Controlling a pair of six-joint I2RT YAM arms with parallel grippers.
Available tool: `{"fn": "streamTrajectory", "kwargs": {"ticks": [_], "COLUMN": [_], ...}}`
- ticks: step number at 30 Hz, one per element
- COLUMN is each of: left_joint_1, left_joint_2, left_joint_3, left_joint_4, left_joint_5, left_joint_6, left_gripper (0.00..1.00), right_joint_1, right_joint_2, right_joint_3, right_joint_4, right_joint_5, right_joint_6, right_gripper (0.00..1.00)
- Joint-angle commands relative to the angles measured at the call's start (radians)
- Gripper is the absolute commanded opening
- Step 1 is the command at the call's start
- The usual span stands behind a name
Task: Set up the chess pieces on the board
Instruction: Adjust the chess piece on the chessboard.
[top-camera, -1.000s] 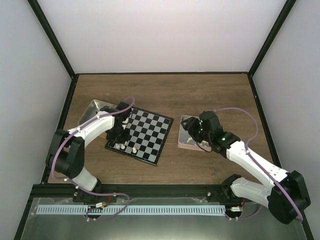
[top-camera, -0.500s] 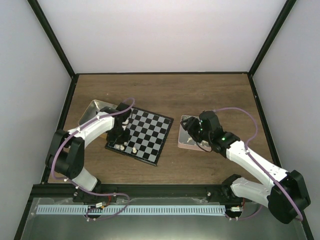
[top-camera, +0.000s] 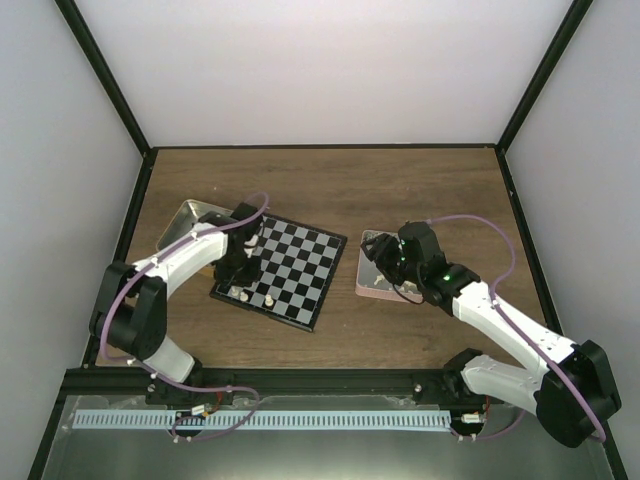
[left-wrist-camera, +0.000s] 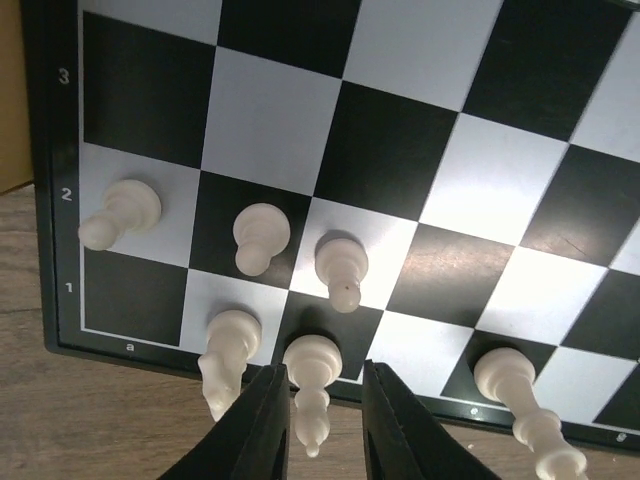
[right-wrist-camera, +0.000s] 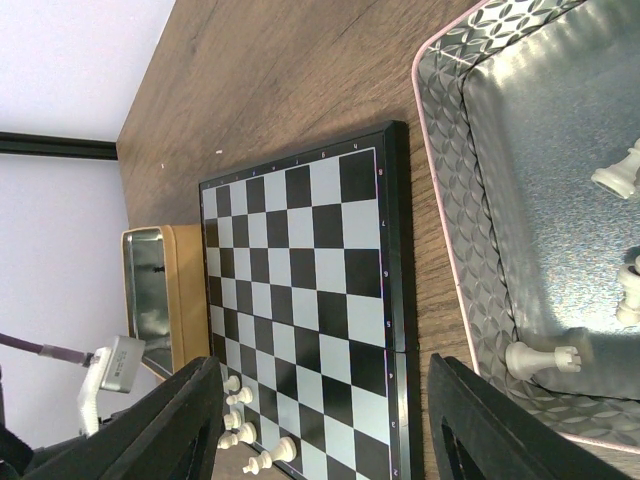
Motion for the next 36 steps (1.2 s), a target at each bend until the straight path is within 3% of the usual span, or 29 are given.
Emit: {"fn": "streamTrajectory", "kwargs": {"ticks": [1,6,9,13,23,30,36], "left_joint_1": [-0.004,-0.004,-0.004,-0.005,-0.011,-0.013,-0.016], "left_joint_2": [-0.057,-0.1,-0.101,-0.084,-0.056,-0.057,-0.056], "left_joint_3": [0.018,-0.038,-0.058,-0.07,-0.085,-0.079,-0.081], "left_joint_4": [-0.013,-0.021,-0.015,-0.009,0.02,0.031,0.037], "left_joint_5": [0.013,0.011,0.022,0.02,0.03,0.026,0.024], "left_joint_6": [-0.014,-0.034,-0.035,-0.021,-0.013,-0.007,-0.004], "left_gripper": [0.25,0.34,0.34,0.24,0.22,0.11,0.1], "right_joint_1": [-0.001,-0.002,-0.002,-0.003,-0.003,-0.002,-0.002], "right_joint_2": [-0.006,-0.006,-0.004,-0.002,-0.009,-0.015,-0.015], "right_joint_3": [-0.002,-0.007,-0.008,-0.01,-0.014,-0.015,-0.016], "right_joint_4": [0.003,0.003,0.008,0.007,0.005,-0.001,-0.001], "right_joint_5": [0.011,0.012,0.009,0.008,0.014,0.019,0.019], "right_joint_6": [-0.015,-0.011,-0.011,-0.012,-0.01,-0.01,-0.009], "right_gripper": [0.58,0.58,0.58,0.58,0.58,0.58,0.58]}}
